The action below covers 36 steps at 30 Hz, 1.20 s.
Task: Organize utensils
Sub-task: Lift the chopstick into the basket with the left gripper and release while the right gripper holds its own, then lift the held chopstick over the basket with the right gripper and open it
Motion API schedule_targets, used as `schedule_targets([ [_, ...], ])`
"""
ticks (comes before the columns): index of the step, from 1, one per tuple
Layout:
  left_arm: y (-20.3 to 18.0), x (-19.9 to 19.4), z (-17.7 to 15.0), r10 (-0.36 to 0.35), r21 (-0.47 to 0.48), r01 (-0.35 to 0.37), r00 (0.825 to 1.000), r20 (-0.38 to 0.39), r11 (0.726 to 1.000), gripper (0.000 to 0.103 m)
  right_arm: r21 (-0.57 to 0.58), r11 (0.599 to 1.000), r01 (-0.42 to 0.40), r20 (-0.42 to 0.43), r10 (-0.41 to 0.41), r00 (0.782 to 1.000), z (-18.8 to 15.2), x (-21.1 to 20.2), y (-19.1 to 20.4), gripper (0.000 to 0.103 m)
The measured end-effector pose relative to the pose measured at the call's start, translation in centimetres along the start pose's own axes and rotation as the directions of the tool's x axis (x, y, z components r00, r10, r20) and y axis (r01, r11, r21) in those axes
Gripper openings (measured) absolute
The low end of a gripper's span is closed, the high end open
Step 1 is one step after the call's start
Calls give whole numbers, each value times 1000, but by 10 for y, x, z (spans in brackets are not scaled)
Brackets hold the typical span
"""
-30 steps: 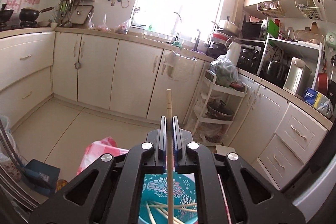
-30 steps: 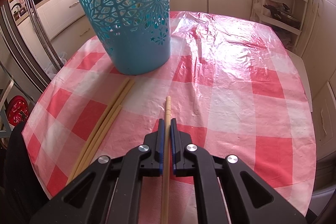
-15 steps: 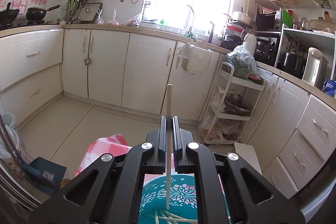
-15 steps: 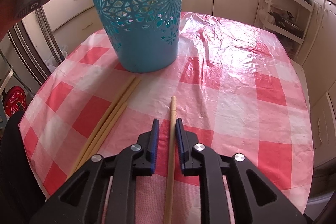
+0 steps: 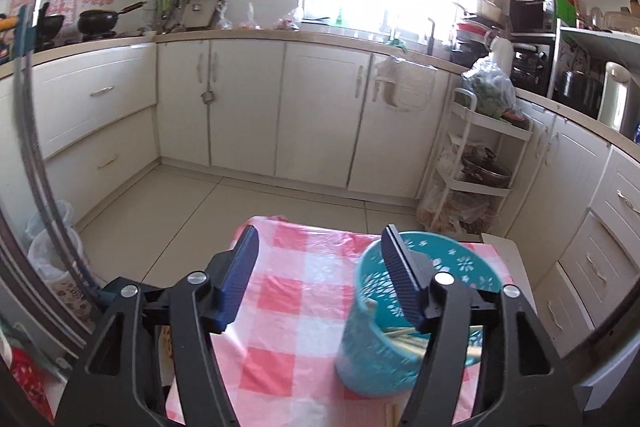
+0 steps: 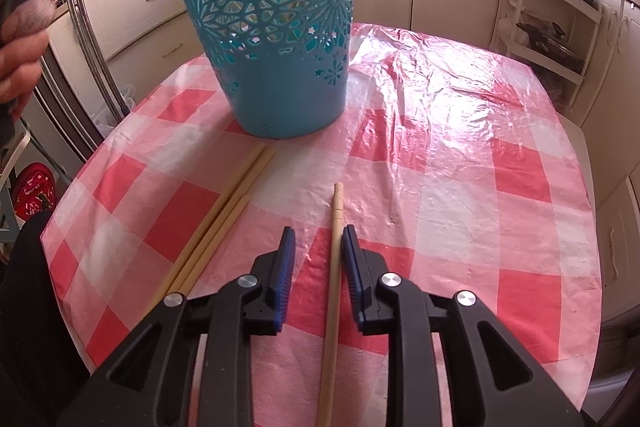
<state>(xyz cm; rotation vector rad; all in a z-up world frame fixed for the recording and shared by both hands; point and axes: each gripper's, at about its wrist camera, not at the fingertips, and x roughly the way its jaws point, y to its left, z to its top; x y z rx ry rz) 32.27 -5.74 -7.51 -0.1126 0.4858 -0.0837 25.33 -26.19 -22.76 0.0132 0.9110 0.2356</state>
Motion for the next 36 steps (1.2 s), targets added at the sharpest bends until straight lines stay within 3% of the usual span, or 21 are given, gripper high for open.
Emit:
schedule_targets([
  [4, 47, -5, -42, 92, -74, -98, 993, -79, 992, 75, 11, 999, 30, 8, -30, 1000, -1, -1, -2, 14],
  [6, 68, 3, -69, 114, -104, -132, 980, -161, 986, 75, 32, 998, 50, 11, -50, 999, -2, -2, -5, 6],
  [11, 87, 30, -114, 125, -93, -162, 939, -319, 982, 75, 135, 991, 17, 4, -18, 1000, -1, -3, -21, 6],
  [13, 83, 39, -118, 130, -56, -157, 933, -335, 986, 75, 132, 991, 17, -9, -16, 1000, 1, -3, -21, 6],
  [17, 73, 47, -130, 139, 9, -145, 932, -335, 989, 79, 7, 996, 84, -36, -84, 996, 6, 0, -4, 8],
  [19, 67, 49, -138, 123, 23, -123, 921, -370, 992, 80, -21, 994, 103, -34, -104, 994, 6, 1, 0, 8],
  [21, 62, 47, -137, 120, 35, -115, 927, -356, 993, 82, 0, 995, 99, -31, -99, 995, 6, 1, -3, 8],
  [26, 56, 48, -137, 115, 60, -100, 922, -369, 993, 83, 123, 992, 27, -43, -21, 999, 6, -1, -20, 6],
  [32, 49, 53, -136, 128, 99, -97, 913, -387, 990, 83, -20, 994, 105, -28, -105, 994, 2, -2, -1, 6],
  [36, 48, 54, -136, 127, 99, -96, 910, -395, 990, 83, 94, 995, 38, -24, -36, 999, 0, -5, -16, 6],
])
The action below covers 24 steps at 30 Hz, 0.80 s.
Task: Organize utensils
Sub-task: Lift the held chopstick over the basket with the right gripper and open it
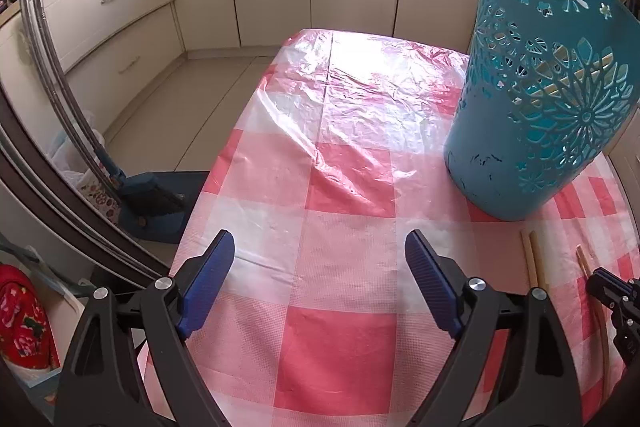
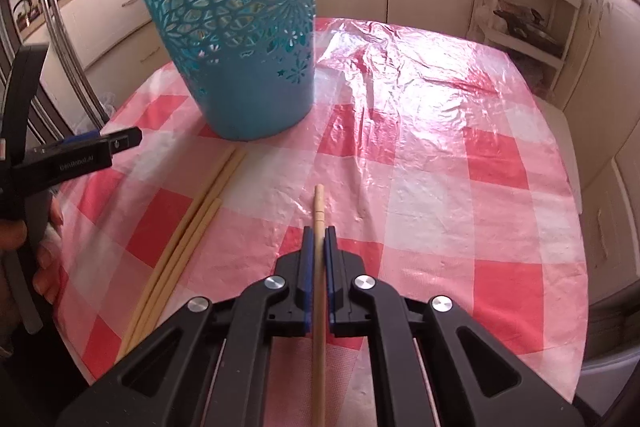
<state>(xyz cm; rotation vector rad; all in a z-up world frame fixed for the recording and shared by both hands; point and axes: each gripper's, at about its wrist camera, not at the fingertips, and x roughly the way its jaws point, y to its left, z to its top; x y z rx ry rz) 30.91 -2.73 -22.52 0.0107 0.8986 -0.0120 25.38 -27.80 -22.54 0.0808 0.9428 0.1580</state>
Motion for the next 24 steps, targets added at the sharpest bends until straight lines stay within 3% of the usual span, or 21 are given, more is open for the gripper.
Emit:
schedule_targets([
  [5, 0, 3, 0, -5, 5, 5, 1000, -11, 1000, 83, 126, 982, -142, 67, 135, 989, 6, -21, -19, 6],
  [14, 0, 5, 1, -6, 7, 6, 1000, -17, 1000, 84, 159, 922, -353, 225, 315, 922, 28, -76, -11, 6],
  [19, -1, 6, 0, -6, 7, 6, 1000, -20, 1000, 84, 154, 875, -460, 328, 393, 859, 56, -107, -6, 6],
  [24, -3, 6, -1, 0, 17, 0, 1000, -19, 1000, 84, 87, 867, -490, 494, 390, 777, 112, -144, 11, 6],
])
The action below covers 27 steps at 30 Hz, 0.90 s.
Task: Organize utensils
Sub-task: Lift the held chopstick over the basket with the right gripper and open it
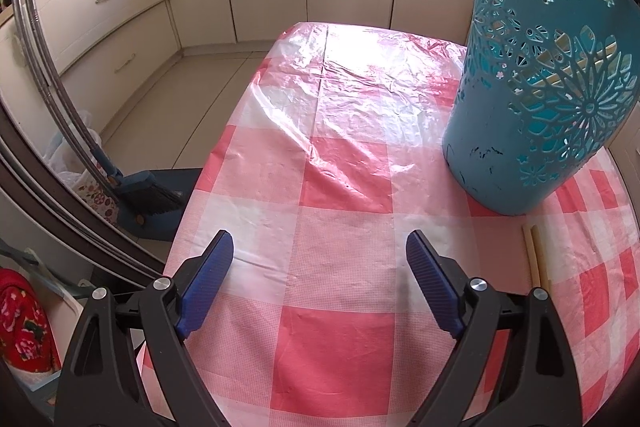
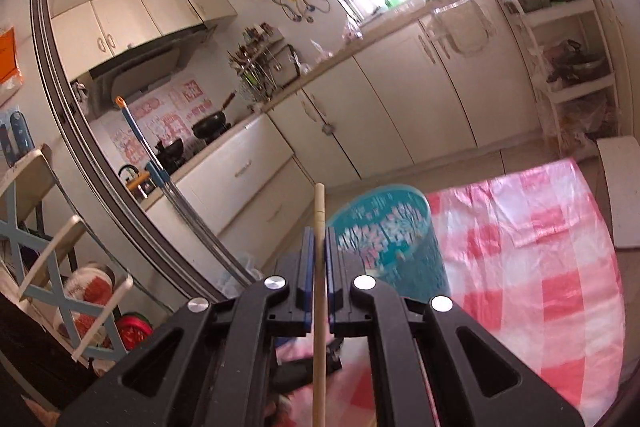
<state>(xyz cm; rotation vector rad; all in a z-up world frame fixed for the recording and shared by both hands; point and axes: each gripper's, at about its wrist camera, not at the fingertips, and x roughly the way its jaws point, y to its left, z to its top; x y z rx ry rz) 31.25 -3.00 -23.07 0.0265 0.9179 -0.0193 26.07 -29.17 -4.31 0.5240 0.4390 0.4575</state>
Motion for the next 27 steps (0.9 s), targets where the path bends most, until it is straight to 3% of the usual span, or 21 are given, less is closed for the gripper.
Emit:
schedule_targets([
  [5, -1, 0, -1, -7, 7, 8, 1000, -3, 1000, 84, -25, 1000, 7, 142, -4, 990, 50, 41, 18, 6],
  [9, 0, -1, -1, -21, 6, 21, 1000, -5, 1000, 84, -46, 995, 90, 189, -80, 979, 67, 92, 16, 6],
  [15, 1, -2, -1, -37, 5, 37, 999, -1, 999, 84, -67, 980, 185, 130, -176, 976, 62, 129, -3, 6],
  [27, 2, -1, 0, -38, 8, 38, 999, -5, 999, 84, -135, 962, 237, 64, -231, 971, 31, 122, -9, 7],
])
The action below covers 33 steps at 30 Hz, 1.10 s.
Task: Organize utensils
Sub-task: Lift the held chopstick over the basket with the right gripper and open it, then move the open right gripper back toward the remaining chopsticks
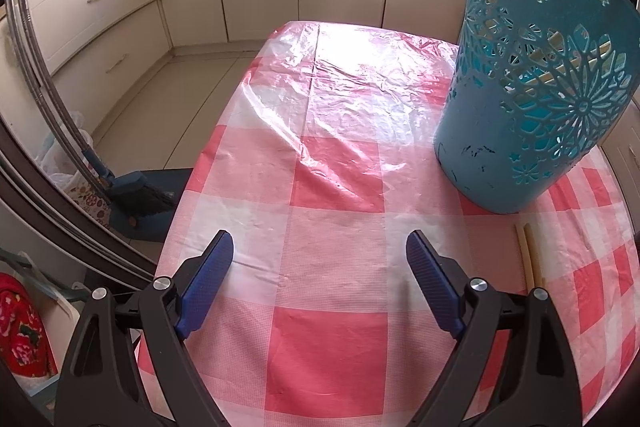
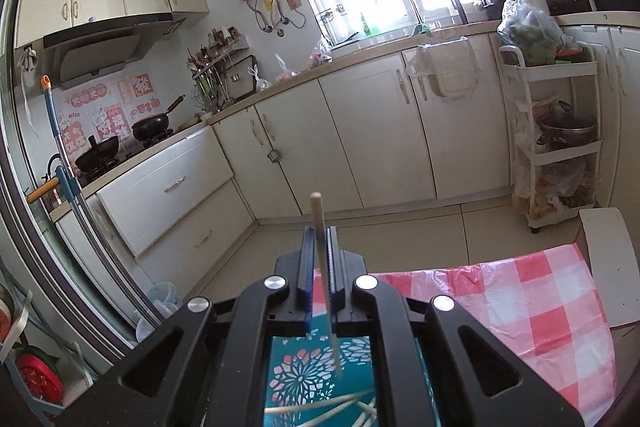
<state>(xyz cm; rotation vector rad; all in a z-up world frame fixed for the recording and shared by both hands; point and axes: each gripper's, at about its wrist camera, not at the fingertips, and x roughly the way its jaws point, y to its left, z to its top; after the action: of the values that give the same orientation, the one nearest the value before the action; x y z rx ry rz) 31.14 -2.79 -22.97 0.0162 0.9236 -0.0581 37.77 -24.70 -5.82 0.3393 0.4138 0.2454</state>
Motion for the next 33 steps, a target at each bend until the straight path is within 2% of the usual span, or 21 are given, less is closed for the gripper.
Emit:
schedule_targets([
  [7, 0, 0, 0, -3, -3, 3, 1000, 0, 1000, 84, -87, 996, -24, -41, 20, 999, -26, -45, 10, 9],
  [12, 2, -1, 0, -7, -10, 7, 1000, 1, 1000, 84, -123, 992, 3, -47, -9, 999, -62, -98, 7, 26],
  [15, 2, -1, 0, -4, -13, 4, 1000, -1, 1000, 84, -120, 992, 38, -102, -50, 994, -90, -112, 0, 26],
  [19, 4, -2, -1, -3, -18, 3, 1000, 3, 1000, 84, -115, 987, 110, -231, -134, 964, -139, -110, -12, 26],
  [24, 5, -3, -2, -5, -26, 6, 1000, 13, 1000, 85, -75, 982, 174, -390, -189, 901, -184, -92, -27, 26],
  [27, 5, -4, -2, -7, -28, 8, 1000, 14, 1000, 85, -77, 980, 185, -446, -200, 872, -199, -83, -28, 26],
  [33, 6, -5, -2, -11, -28, 12, 1000, 16, 1000, 86, -134, 973, 185, -453, -227, 862, -211, -78, -16, 26],
])
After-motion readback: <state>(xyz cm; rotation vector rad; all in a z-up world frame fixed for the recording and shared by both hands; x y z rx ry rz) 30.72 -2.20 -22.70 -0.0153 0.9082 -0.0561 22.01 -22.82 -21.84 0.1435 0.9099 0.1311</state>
